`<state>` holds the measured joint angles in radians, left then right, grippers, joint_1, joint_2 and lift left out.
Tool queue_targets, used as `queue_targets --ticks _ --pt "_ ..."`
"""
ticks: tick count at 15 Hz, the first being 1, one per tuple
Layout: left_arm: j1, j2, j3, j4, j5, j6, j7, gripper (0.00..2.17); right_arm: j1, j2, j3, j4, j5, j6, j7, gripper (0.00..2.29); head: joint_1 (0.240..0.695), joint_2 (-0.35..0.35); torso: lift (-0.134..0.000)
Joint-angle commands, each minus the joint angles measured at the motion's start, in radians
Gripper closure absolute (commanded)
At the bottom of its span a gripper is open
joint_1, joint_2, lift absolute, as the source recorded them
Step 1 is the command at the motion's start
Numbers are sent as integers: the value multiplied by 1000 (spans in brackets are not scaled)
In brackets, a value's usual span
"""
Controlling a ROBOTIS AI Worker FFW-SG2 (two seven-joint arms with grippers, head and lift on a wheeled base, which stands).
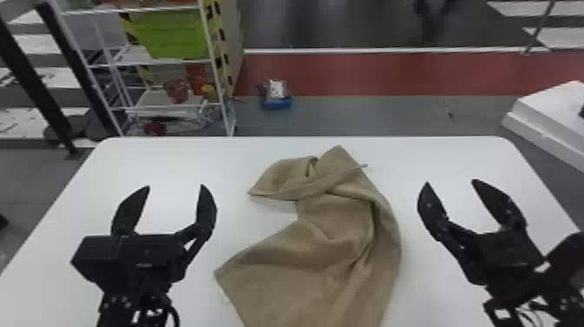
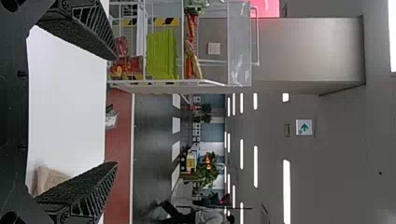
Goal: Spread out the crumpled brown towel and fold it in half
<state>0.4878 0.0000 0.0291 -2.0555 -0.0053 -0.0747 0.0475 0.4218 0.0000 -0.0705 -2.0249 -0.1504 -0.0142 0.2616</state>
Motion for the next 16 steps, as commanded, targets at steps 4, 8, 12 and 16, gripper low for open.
queue_targets --ticks 4,8,12,16 --pt "8 -3 0 -5 -4 0 -6 87 2 1 -11 -1 8 14 -1 181 695 50 -124" --pt "43 -3 0 -21 -4 10 -17 83 11 1 -87 15 38 56 1 181 695 35 -124" --pt "43 -3 -57 21 -30 28 -5 90 35 1 -161 28 52 66 16 181 695 -29 -124" --pt "43 -3 -109 26 -74 151 31 90 54 1 -222 43 42 63 22 181 695 -116 -124"
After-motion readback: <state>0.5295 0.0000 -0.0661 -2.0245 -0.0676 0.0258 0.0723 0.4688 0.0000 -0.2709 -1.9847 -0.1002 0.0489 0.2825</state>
